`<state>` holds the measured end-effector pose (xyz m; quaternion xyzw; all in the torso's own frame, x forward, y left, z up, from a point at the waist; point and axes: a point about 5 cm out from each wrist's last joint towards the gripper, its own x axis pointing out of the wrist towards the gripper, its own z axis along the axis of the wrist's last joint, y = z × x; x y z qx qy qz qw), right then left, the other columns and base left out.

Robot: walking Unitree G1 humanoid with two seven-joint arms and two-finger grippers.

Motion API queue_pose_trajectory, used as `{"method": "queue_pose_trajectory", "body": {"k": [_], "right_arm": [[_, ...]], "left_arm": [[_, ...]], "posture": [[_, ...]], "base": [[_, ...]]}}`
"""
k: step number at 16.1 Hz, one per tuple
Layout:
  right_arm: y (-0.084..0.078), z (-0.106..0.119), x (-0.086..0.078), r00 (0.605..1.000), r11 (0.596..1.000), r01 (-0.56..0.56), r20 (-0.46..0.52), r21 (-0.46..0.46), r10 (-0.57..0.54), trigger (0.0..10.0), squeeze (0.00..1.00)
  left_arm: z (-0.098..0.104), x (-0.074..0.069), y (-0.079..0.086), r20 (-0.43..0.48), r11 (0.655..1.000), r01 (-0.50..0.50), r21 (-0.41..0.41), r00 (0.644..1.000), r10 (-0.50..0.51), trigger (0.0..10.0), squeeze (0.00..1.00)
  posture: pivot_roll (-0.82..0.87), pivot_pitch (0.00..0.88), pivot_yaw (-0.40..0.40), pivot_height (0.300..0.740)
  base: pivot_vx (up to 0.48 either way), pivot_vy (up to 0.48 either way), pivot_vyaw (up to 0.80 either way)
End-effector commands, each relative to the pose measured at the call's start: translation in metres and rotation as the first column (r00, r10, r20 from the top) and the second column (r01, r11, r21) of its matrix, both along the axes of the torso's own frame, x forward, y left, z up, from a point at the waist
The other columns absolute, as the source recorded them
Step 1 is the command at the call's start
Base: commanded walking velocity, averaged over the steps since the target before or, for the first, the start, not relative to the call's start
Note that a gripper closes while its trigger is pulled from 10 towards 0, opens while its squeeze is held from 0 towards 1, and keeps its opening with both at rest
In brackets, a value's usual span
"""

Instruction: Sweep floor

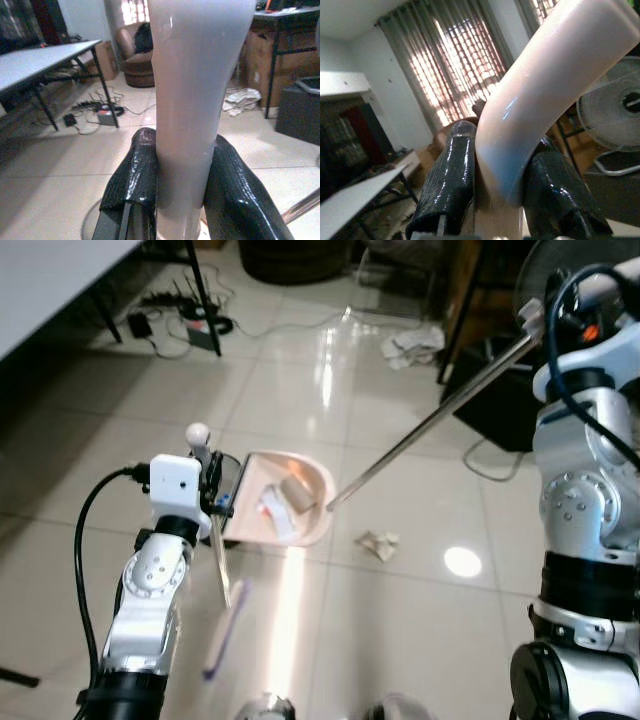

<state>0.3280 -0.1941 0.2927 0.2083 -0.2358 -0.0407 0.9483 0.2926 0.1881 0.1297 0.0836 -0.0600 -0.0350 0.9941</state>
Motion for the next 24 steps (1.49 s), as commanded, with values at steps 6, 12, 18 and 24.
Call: {"method": "queue_pose_trajectory", "body": {"k": [6,12,18,24], "right_arm": [[-0.005,0.0114,-0.0033,0.998,1.0,0.009,0.07,0.028,-0.011,10.0,0.0],[-0.01,0.0071,-0.0035,0.997,0.998,0.034,0.065,0.047,-0.037,10.0,0.0],[-0.011,0.0044,-0.0056,0.998,0.999,0.038,0.053,0.03,-0.04,10.0,0.0],[-0.0133,0.0046,-0.0065,0.997,0.999,0.043,0.055,0.034,-0.045,10.0,0.0]], "left_arm": [[0.0075,-0.0005,-0.0027,0.031,1.0,0.014,0.007,0.999,-0.014,10.0,0.0],[0.006,-0.0012,-0.0031,0.024,1.0,0.02,0.008,1.0,-0.02,10.0,0.0],[0.004,-0.0008,-0.0083,0.016,0.999,0.038,0.003,0.999,-0.038,10.0,0.0],[0.0035,-0.0013,-0.0072,0.01,0.999,0.035,0.004,0.999,-0.035,10.0,0.0]], "posture": [[0.01,0.07,0.021,0.74],[0.01,0.06,0.027,0.74],[0.0,0.063,0.032,0.74],[0.0,0.074,0.034,0.74]], "base": [[0.35,0.0,0.8],[0.349,0.0,0.4],[0.351,0.0,0.0],[0.35,0.0,-0.59]]}}
